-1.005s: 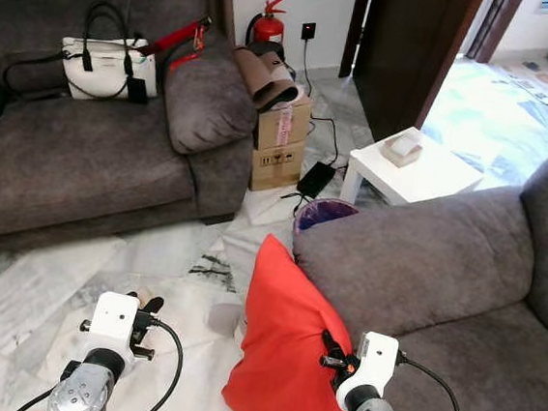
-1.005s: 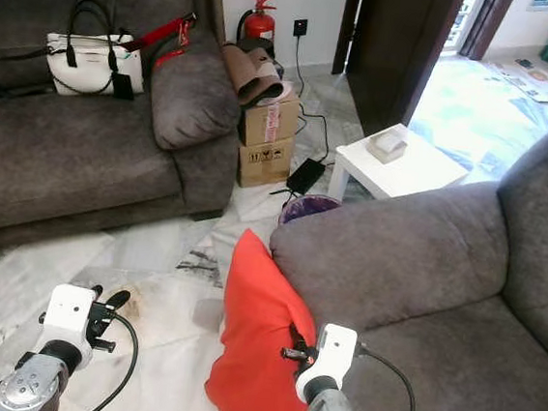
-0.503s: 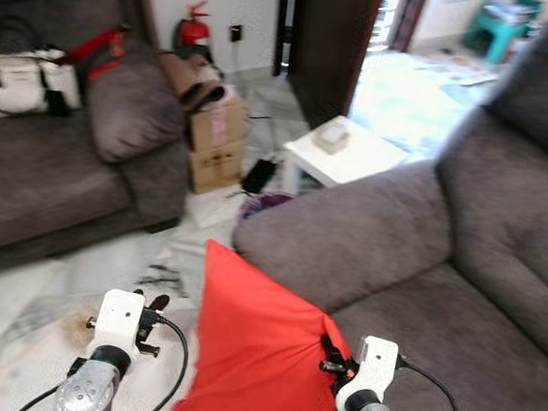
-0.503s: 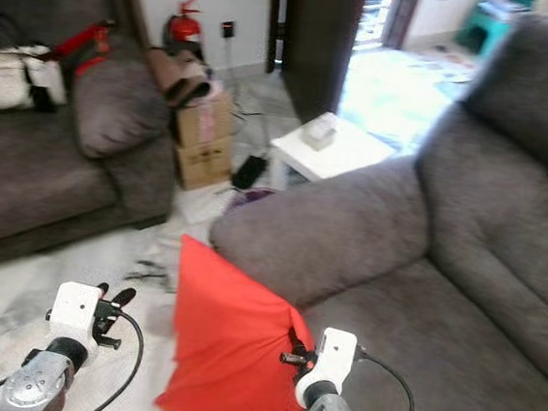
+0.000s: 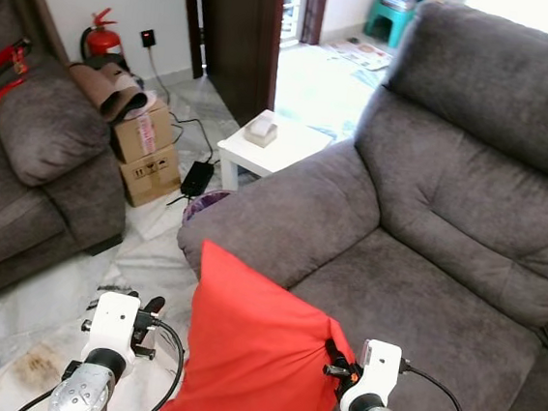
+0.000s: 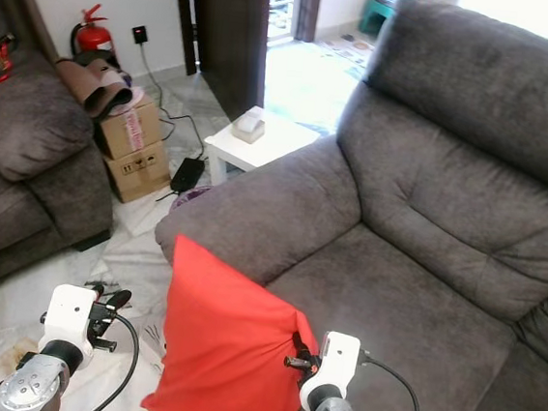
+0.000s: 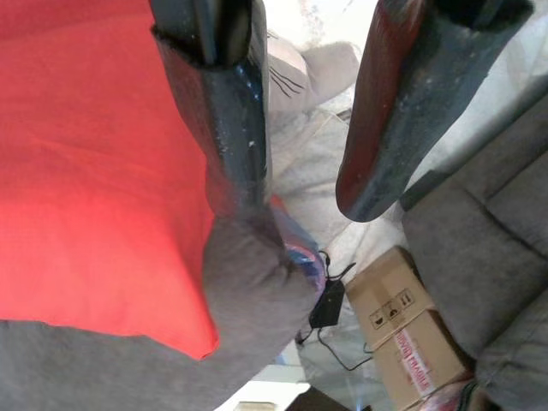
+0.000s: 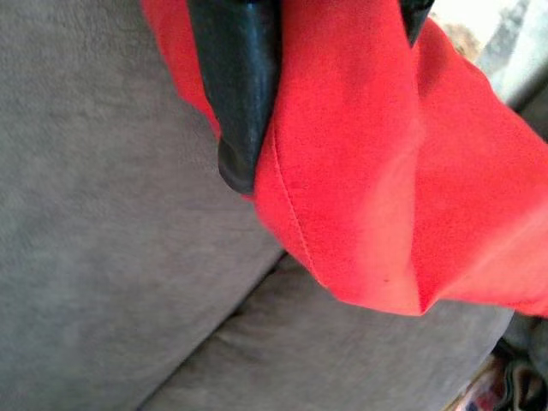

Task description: Move the pillow to the sofa from floor

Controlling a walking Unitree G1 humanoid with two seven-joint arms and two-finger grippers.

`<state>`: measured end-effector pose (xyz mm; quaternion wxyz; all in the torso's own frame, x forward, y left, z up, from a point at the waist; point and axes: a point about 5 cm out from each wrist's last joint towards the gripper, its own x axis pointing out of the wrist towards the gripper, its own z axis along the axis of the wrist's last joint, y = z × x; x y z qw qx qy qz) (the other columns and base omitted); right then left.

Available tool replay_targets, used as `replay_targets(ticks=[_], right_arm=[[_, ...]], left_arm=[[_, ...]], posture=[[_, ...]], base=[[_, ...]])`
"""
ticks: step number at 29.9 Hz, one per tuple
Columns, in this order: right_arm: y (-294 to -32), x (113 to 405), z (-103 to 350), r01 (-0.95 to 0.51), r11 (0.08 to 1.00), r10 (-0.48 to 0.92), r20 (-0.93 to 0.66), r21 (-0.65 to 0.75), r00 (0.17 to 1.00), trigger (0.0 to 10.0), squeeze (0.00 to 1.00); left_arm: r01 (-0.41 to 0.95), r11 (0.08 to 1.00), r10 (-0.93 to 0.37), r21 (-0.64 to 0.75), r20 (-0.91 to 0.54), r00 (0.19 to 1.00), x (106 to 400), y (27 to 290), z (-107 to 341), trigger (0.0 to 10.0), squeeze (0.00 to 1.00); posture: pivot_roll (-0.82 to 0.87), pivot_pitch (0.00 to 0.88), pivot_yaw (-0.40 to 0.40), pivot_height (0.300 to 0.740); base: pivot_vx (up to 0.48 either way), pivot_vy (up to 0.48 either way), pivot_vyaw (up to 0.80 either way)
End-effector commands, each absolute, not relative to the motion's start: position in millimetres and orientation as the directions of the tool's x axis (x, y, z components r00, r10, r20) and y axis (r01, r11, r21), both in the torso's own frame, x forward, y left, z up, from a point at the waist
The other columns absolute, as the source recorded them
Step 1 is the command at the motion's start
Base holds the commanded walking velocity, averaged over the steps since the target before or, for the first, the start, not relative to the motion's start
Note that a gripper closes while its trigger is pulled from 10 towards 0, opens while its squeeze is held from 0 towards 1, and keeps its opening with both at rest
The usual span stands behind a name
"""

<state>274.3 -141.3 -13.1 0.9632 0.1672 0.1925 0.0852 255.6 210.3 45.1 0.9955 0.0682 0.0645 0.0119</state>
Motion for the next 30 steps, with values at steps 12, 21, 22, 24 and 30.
replay_targets(ticks=[12,21,22,24,30], right_arm=[[-160.7,283.0,0.3,-0.06,0.95,0.146,-0.266,0.305,0.953,10.0,0.0],[-163.9,282.6,0.2,-0.047,0.948,0.135,-0.266,0.314,0.954,10.0,0.0],[-163.9,282.6,0.1,-0.047,0.949,0.136,-0.267,0.313,0.954,10.0,0.0],[-164.1,282.3,-0.1,-0.046,0.949,0.135,-0.268,0.313,0.954,10.0,0.0],[-165.7,281.5,-1.1,-0.037,0.95,0.127,-0.276,0.31,0.953,10.0,0.0]], left_arm=[[-0.003,0.993,0.019,0.117,-0.137,0.99,253.5,205.9,41.7,10.0,0.0],[-0.001,0.989,0.023,0.149,-0.143,0.989,252.3,207.5,40.8,10.0,0.0],[-0.004,0.989,0.025,0.145,-0.144,0.989,252.4,207.6,40.6,10.0,0.0],[-0.007,0.99,0.028,0.14,-0.146,0.989,252.4,207.6,40.3,10.0,0.0],[-0.01,0.993,0.026,0.117,-0.134,0.991,252.1,207.2,41.6,10.0,0.0]], posture=[[0.1,0.118,0.019,0.74],[0.1,0.118,0.017,0.74],[0.1,0.118,0.017,0.74],[0.1,0.118,0.016,0.74],[0.1,0.12,0.015,0.74]], base=[[0.0,0.0,0.0],[0.0,-0.216,-0.5],[0.0,-0.48,-0.8],[0.0,-0.48,-0.8],[0.0,-0.32,-0.8]])
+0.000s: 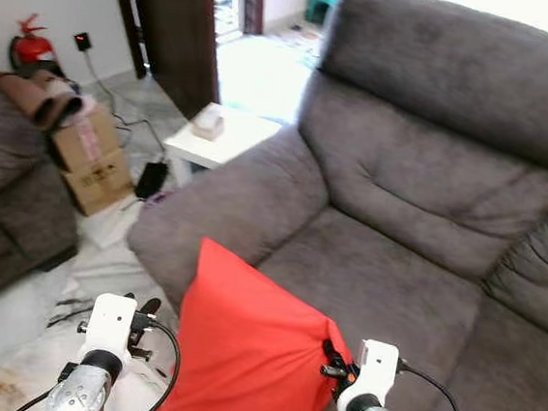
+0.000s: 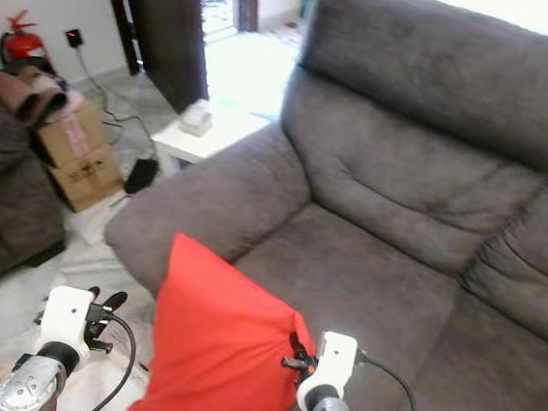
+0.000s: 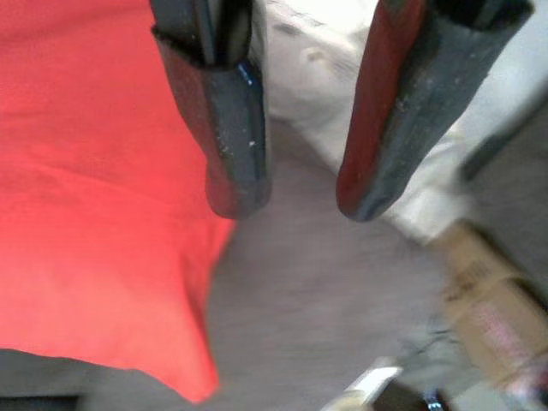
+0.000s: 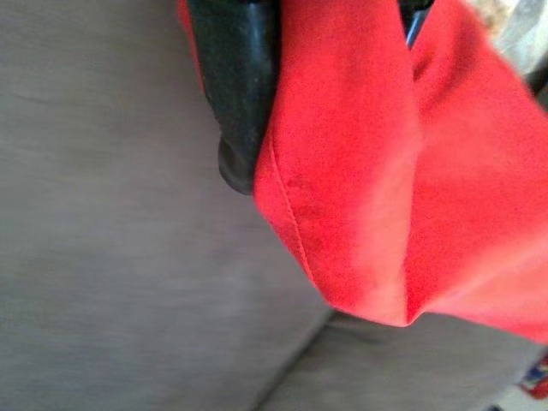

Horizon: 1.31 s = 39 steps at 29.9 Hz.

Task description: Move the pillow to the sofa from floor

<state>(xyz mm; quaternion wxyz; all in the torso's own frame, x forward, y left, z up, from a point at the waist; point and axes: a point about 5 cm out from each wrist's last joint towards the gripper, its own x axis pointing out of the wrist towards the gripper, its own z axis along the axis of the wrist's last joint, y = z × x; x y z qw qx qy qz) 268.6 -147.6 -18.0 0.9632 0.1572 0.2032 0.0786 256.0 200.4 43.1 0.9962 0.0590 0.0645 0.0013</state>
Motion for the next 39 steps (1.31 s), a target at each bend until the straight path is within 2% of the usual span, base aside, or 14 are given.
replay_targets(ticks=[1,18,29,39], right_arm=[[-166.2,281.2,-1.5,-0.034,0.951,0.124,-0.278,0.308,0.952,10.0,0.0],[-185.6,279.2,-1.2,0.072,0.964,0.005,-0.286,0.255,0.958,10.0,0.0],[-184.5,279.6,0.1,0.064,0.966,0.007,-0.274,0.25,0.962,10.0,0.0],[-181.7,283.4,5.0,-0.004,0.973,0.063,-0.247,0.233,0.967,10.0,0.0]], left_arm=[[-0.011,0.994,0.025,0.11,-0.13,0.991,251.9,207.1,42.0,10.0,0.0],[0.004,0.995,0.008,0.096,-0.116,0.993,252.4,204.5,43.6,10.0,0.0],[0.01,0.996,0.0,0.091,-0.112,0.994,253.0,203.8,44.2,10.0,0.0],[0.069,0.994,-0.059,0.085,-0.12,0.991,254.9,201.6,46.8,10.0,0.0]], posture=[[0.1,0.121,0.014,0.74],[0.1,0.119,0.014,0.74],[0.09,0.119,0.014,0.74],[0.09,0.12,0.011,0.74]], base=[[0.0,0.0,-0.8],[0.0,0.0,-0.8],[0.0,0.0,-0.8],[0.0,0.0,0.0]])
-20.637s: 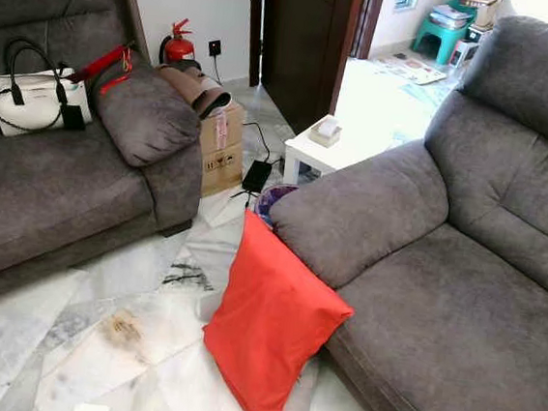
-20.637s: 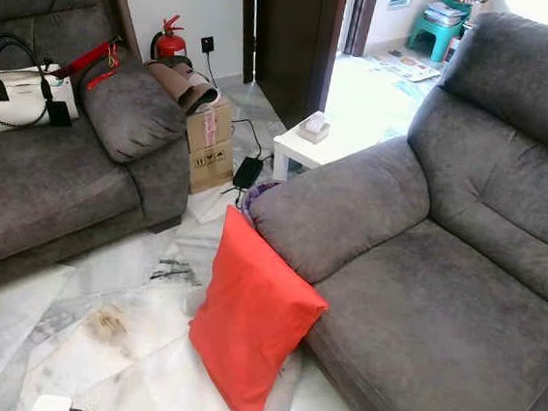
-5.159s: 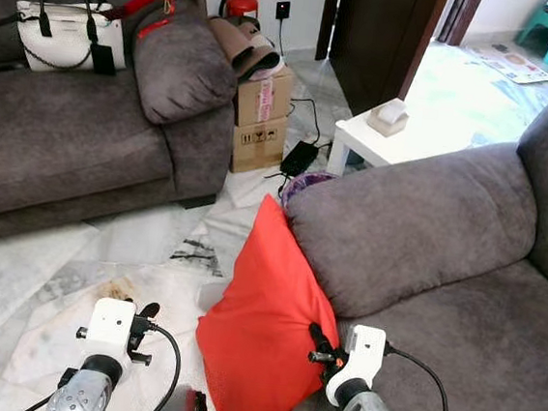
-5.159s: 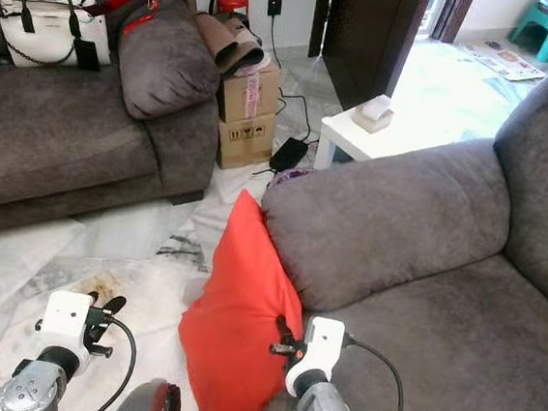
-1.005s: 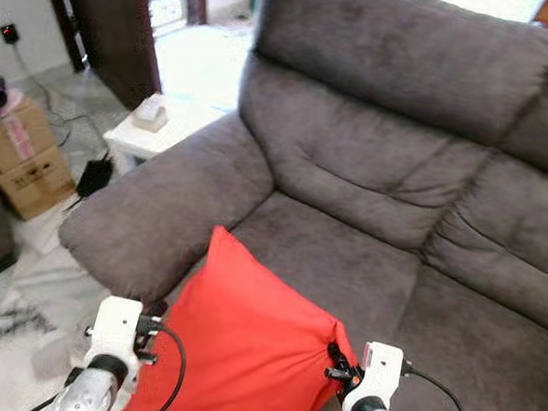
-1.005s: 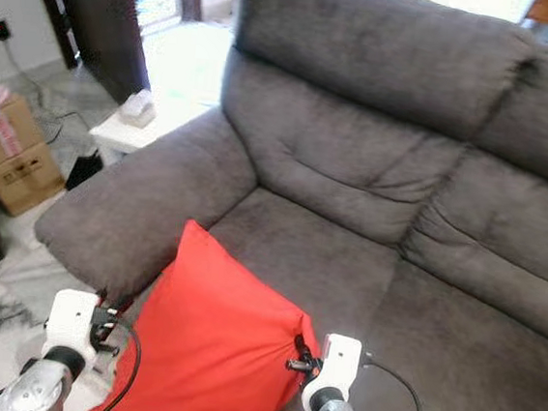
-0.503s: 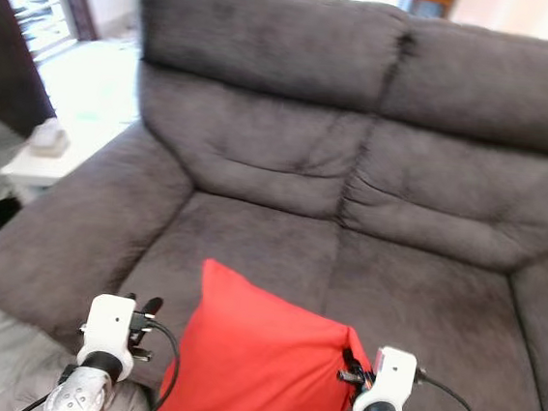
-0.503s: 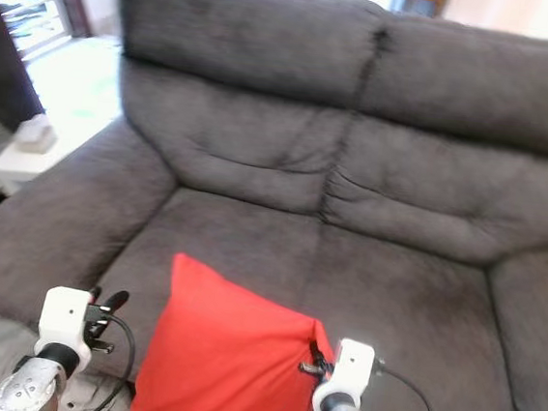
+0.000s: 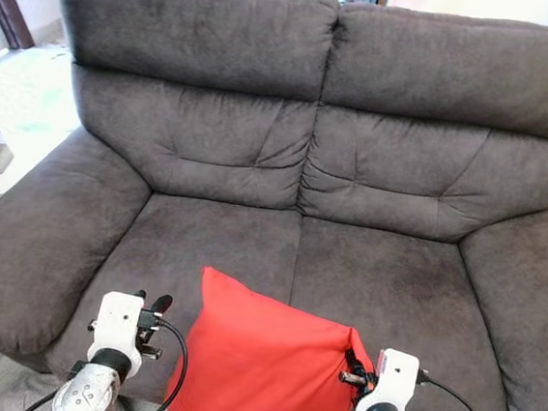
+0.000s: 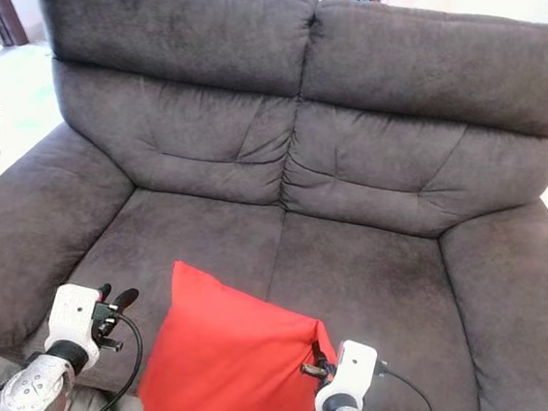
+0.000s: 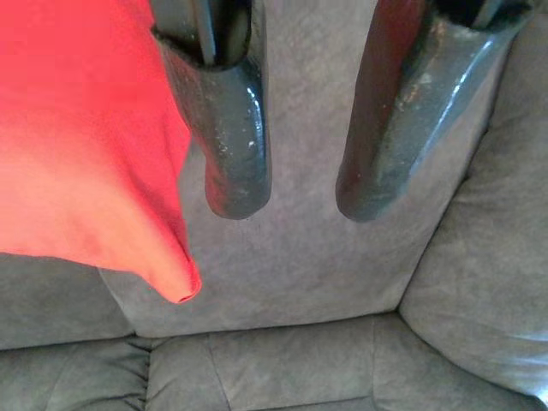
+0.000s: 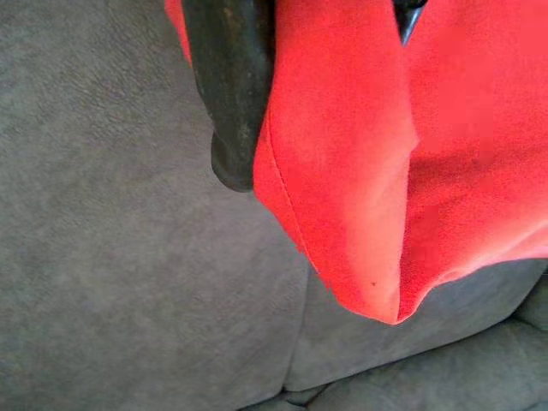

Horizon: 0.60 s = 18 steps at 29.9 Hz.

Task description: Move the pillow to the sofa from floor

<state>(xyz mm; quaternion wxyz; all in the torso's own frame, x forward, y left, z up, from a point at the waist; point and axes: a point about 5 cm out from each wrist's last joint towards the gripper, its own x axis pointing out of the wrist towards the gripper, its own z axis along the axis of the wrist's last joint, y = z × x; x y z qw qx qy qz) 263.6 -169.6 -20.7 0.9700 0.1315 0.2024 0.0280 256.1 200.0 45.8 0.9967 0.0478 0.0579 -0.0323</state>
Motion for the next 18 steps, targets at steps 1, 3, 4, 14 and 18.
replay_targets(ticks=[1,3,4,14,18], right_arm=[[-178.7,284.2,5.6,-0.058,0.975,0.112,-0.25,0.213,0.962,10.0,0.0],[-176.7,284.4,5.9,-0.092,0.974,0.143,-0.251,0.205,0.957,10.0,0.0],[-175.4,284.6,6.4,-0.116,0.973,0.165,-0.248,0.201,0.955,10.0,0.0],[-154.7,278.8,15.7,-0.598,0.787,0.616,-0.239,0.152,0.75,10.0,0.0],[-153.6,274.1,21.1,-0.726,0.676,0.73,-0.25,0.128,0.636,10.0,0.0]], left_arm=[[0.14,0.986,-0.128,0.091,-0.131,0.983,256.8,201.0,51.1,10.0,0.0],[0.185,0.978,-0.172,0.095,-0.137,0.976,258.0,201.0,54.6,10.0,0.0],[0.214,0.972,-0.2,0.094,-0.139,0.97,258.8,201.3,57.3,10.0,0.0],[0.616,0.777,-0.562,0.129,-0.299,0.771,254.0,220.6,77.4,10.0,1.0],[0.688,0.712,-0.613,0.142,-0.352,0.707,256.7,224.9,80.6,10.0,1.0]], posture=[[0.09,0.119,0.011,0.74],[0.09,0.119,0.011,0.74],[0.09,0.119,0.012,0.74],[0.08,0.112,0.018,0.74],[0.08,0.11,0.016,0.74]], base=[[0.0,0.0,0.0],[0.0,0.0,0.0],[0.0,0.0,0.0],[0.0,0.0,0.0],[0.0,0.0,0.0]])
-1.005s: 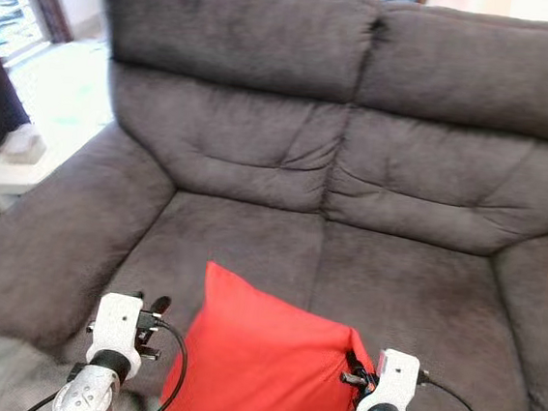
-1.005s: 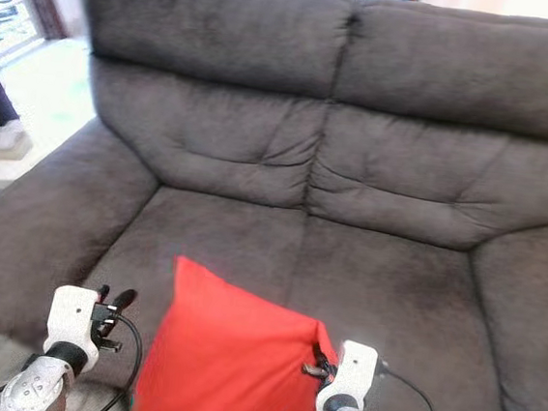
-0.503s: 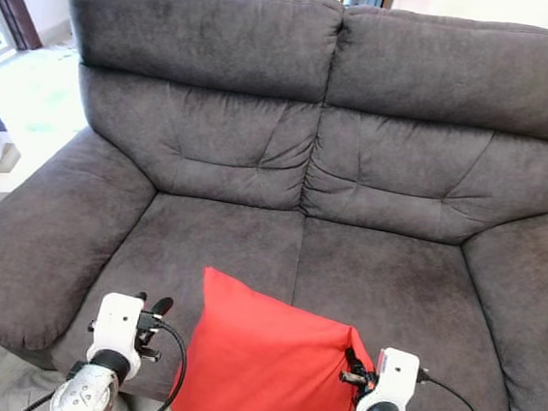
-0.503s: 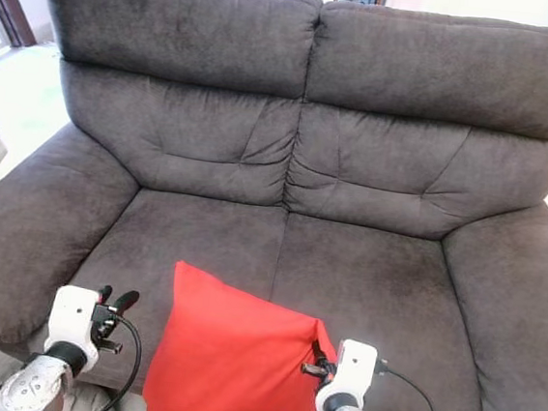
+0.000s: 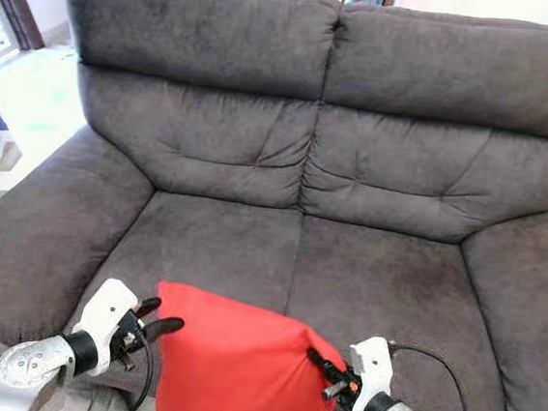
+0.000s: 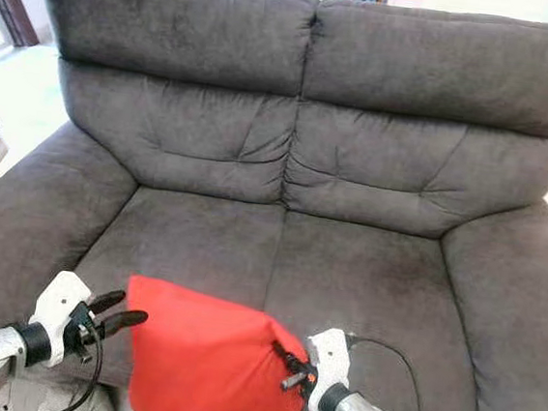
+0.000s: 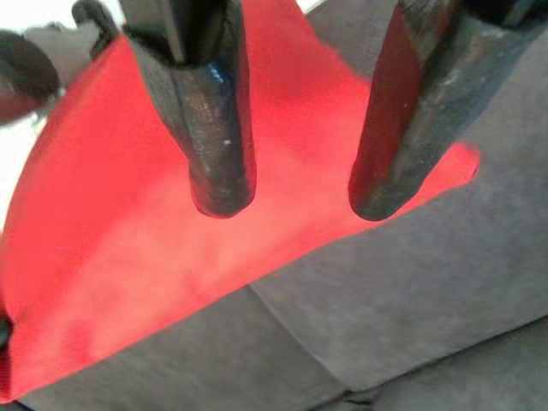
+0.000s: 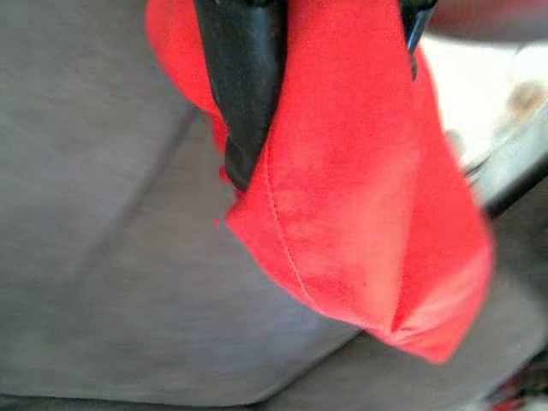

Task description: Move the pillow to the sofa from floor

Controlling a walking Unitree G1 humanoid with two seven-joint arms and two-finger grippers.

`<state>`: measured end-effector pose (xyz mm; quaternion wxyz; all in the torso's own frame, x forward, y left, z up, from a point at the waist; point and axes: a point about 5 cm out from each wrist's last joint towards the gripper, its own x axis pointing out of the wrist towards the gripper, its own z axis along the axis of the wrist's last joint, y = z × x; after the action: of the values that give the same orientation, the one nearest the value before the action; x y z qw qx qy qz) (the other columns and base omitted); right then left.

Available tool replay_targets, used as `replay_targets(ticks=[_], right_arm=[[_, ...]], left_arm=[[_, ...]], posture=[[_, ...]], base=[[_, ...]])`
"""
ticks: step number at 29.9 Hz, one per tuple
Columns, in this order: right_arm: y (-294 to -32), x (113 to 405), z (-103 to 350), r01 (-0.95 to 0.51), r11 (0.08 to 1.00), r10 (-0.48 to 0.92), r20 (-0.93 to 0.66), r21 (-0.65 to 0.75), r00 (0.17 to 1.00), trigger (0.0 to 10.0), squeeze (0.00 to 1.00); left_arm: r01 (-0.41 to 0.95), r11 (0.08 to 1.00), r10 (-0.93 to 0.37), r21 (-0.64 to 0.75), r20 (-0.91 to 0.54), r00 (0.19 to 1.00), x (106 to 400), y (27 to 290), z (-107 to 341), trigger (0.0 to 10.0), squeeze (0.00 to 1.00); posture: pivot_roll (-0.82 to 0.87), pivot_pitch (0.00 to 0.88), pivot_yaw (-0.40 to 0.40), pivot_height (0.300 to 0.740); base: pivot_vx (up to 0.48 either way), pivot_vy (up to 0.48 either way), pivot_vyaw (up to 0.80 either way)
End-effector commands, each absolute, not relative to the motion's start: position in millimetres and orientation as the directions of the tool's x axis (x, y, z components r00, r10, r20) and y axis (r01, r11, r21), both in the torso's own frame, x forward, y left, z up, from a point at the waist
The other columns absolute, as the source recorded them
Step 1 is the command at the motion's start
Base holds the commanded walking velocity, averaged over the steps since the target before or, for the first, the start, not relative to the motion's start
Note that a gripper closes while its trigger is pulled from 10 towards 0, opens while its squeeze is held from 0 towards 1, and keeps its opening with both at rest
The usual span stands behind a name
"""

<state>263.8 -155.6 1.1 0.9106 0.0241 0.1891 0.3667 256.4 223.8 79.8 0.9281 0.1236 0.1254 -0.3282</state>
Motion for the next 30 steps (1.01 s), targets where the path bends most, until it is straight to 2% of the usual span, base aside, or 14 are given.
replay_targets(ticks=[1,3,4,5,6,7,12,15,21,22,23,24,27,30], right_arm=[[-153.6,274.1,21.1,-0.726,0.676,0.73,-0.25,0.128,0.636,10.0,0.0],[-152.5,272.0,22.3,-0.757,0.64,0.76,-0.252,0.13,0.6,10.0,0.0],[-150.6,267.1,23.0,-0.802,0.582,0.801,-0.262,0.132,0.538,10.0,0.0],[-150.6,267.1,23.0,-0.802,0.582,0.801,-0.262,0.132,0.538,10.0,0.0],[-149.0,262.5,23.5,-0.834,0.533,0.832,-0.27,0.141,0.485,10.0,0.0],[-148.4,260.8,23.9,-0.844,0.515,0.842,-0.273,0.147,0.466,10.0,0.0],[-146.7,254.0,25.4,-0.875,0.462,0.866,-0.289,0.148,0.408,10.0,0.0],[-148.4,251.8,28.1,-0.874,0.462,0.867,-0.284,0.151,0.409,10.0,0.0],[-149.0,241.3,32.3,-0.904,0.389,0.899,-0.288,0.178,0.33,10.0,0.0],[-150.3,237.8,32.7,-0.915,0.361,0.904,-0.308,0.179,0.296,10.0,0.0],[-150.3,237.8,32.7,-0.915,0.361,0.904,-0.308,0.179,0.296,10.0,0.0],[-151.5,235.2,32.6,-0.922,0.341,0.907,-0.322,0.183,0.271,10.0,0.0],[-152.5,232.0,32.9,-0.931,0.316,0.908,-0.343,0.183,0.241,10.0,0.0],[-150.7,226.1,37.3,-0.938,0.282,0.919,-0.339,0.201,0.203,10.0,0.0]], left_arm=[[0.688,0.712,-0.613,0.142,-0.352,0.707,256.7,224.9,80.6,10.0,1.0],[0.728,0.673,-0.646,0.13,-0.377,0.664,255.3,222.9,80.5,10.0,1.0],[0.79,0.603,-0.694,0.112,-0.415,0.588,252.2,218.3,80.7,10.0,1.0],[0.79,0.603,-0.694,0.112,-0.415,0.588,252.2,218.3,80.7,10.0,1.0],[0.833,0.545,-0.724,0.099,-0.446,0.527,250.1,215.2,80.9,10.0,1.0],[0.844,0.527,-0.731,0.095,-0.455,0.508,249.6,214.5,80.9,10.0,1.0],[0.879,0.453,-0.716,0.147,-0.528,0.457,249.5,216.1,75.0,10.0,1.0],[0.883,0.434,-0.691,0.178,-0.563,0.453,249.5,217.8,68.2,10.0,1.0],[0.91,0.363,-0.691,0.199,-0.598,0.406,244.5,213.3,62.3,10.0,1.0],[0.924,0.32,-0.686,0.21,-0.621,0.379,242.6,213.8,61.1,10.0,1.0],[0.924,0.32,-0.686,0.21,-0.621,0.379,242.6,213.8,61.1,10.0,1.0],[0.934,0.278,-0.671,0.223,-0.651,0.355,241.1,216.4,59.2,10.0,1.0],[0.944,0.228,-0.647,0.238,-0.687,0.33,240.1,220.6,56.5,10.0,1.0],[0.937,0.202,-0.615,0.284,-0.708,0.347,242.8,224.8,52.2,10.0,1.0]], posture=[[0.08,0.11,0.016,0.74],[0.07,0.11,0.014,0.74],[0.07,0.111,0.014,0.74],[0.07,0.111,0.014,0.74],[0.07,0.109,0.016,0.74],[0.07,0.109,0.016,0.74],[0.07,0.107,0.017,0.74],[0.06,0.105,0.018,0.74],[0.06,0.104,0.018,0.74],[0.06,0.104,0.018,0.74],[0.06,0.104,0.018,0.74],[0.06,0.101,0.019,0.74],[0.06,0.101,0.019,0.74],[0.05,0.09,0.024,0.74]], base=[[0.0,0.0,0.0],[0.0,0.0,0.0],[0.0,0.0,0.0],[0.0,0.0,0.0],[0.0,0.0,0.0],[0.0,0.0,0.0],[0.0,0.0,0.0],[0.0,0.0,0.0],[0.0,0.0,0.0],[0.0,0.0,0.0],[0.0,0.0,0.0],[0.0,0.0,0.0],[0.0,0.0,0.0],[0.0,0.0,0.0]])
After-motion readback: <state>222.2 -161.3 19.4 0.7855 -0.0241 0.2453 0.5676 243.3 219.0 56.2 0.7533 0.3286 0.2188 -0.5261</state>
